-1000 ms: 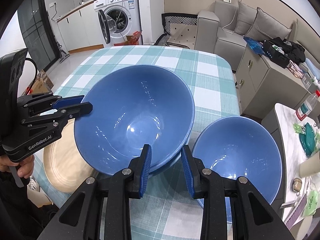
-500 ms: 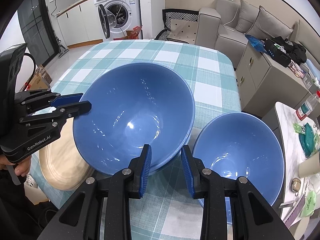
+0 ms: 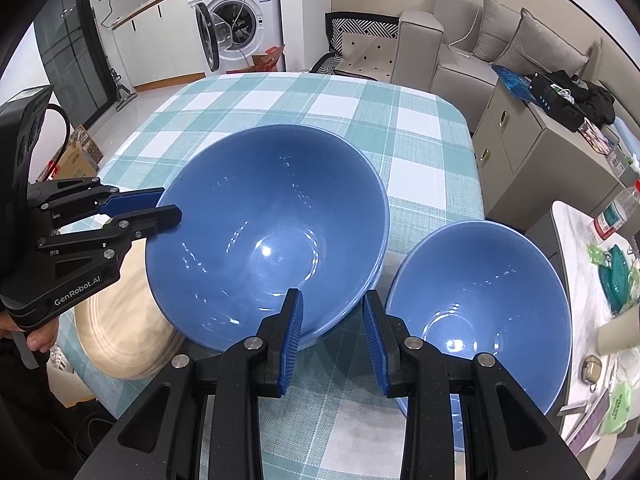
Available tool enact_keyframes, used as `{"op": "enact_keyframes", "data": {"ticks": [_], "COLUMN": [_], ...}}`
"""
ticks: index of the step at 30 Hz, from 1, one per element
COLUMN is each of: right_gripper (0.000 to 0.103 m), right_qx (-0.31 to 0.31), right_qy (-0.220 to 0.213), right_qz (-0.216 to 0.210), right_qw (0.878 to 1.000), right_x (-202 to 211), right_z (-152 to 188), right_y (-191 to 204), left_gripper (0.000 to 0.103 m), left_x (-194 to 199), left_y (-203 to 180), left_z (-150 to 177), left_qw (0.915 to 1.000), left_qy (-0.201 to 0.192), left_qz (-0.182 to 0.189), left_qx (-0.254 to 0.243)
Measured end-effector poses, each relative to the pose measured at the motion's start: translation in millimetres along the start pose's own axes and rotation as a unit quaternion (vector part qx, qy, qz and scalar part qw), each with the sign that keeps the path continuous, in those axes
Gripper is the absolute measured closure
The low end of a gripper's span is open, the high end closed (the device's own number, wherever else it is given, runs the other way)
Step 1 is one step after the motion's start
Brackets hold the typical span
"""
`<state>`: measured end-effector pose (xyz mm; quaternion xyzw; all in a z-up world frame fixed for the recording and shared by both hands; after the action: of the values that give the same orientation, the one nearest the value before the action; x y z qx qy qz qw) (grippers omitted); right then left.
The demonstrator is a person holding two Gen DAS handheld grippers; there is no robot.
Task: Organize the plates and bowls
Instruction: 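Lower the held blue bowl with both grippers into the other blue bowl, then open the left gripper while the right gripper opens, releasing the bowl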
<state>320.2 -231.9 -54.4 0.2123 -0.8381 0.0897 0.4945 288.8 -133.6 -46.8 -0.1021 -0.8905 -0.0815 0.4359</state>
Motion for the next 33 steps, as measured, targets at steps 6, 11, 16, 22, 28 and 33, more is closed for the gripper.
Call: {"op": "enact_keyframes", "data": {"ticks": [6, 11, 16, 22, 28, 33], "right_gripper": [0.072, 0.072, 0.068, 0.055, 0.047, 0.026], "right_qx": [-0.001, -0.002, -0.005, -0.006, -0.013, -0.022], "right_qy": [0.002, 0.004, -0.004, -0.032, -0.043, -0.061], "right_qz": [-0.001, -0.002, -0.005, -0.014, -0.012, -0.01], "right_qw": [1.0, 1.0, 1.0, 0.999, 0.999, 0.998], "right_x": [-2, -4, -1, 14, 24, 37], "right_z": [0, 2, 1, -6, -7, -6], "right_y": [-1, -2, -3, -3, -9, -16], "left_gripper": [0.081, 0.078, 0.066, 0.054, 0.052, 0.048], "left_x": [-1, -2, 2, 13, 21, 22], "left_y": [-1, -2, -4, -6, -14, -20], "left_z": [1, 2, -1, -9, -17, -22], "left_qw": [1.0, 1.0, 1.0, 0.9998, 0.9992, 0.9991], "left_qy": [0.004, 0.007, -0.002, -0.019, -0.034, -0.035], "left_qz": [0.001, 0.003, 0.004, 0.007, 0.014, 0.015], "left_qx": [-0.001, -0.003, -0.005, -0.005, -0.015, -0.019]}}
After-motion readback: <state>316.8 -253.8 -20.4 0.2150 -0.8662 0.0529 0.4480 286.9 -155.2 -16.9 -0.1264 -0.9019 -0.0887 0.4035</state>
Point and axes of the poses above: each gripper's, at about its wrist camera, not at the fingertips, and x roughly against the way its jaws point, y to its left, z to its underside, the point moved 10 cm from there along -x, roughly the way its jaws point, and after that the axes turned 5 degrees about -z, right-handed, at the moved point
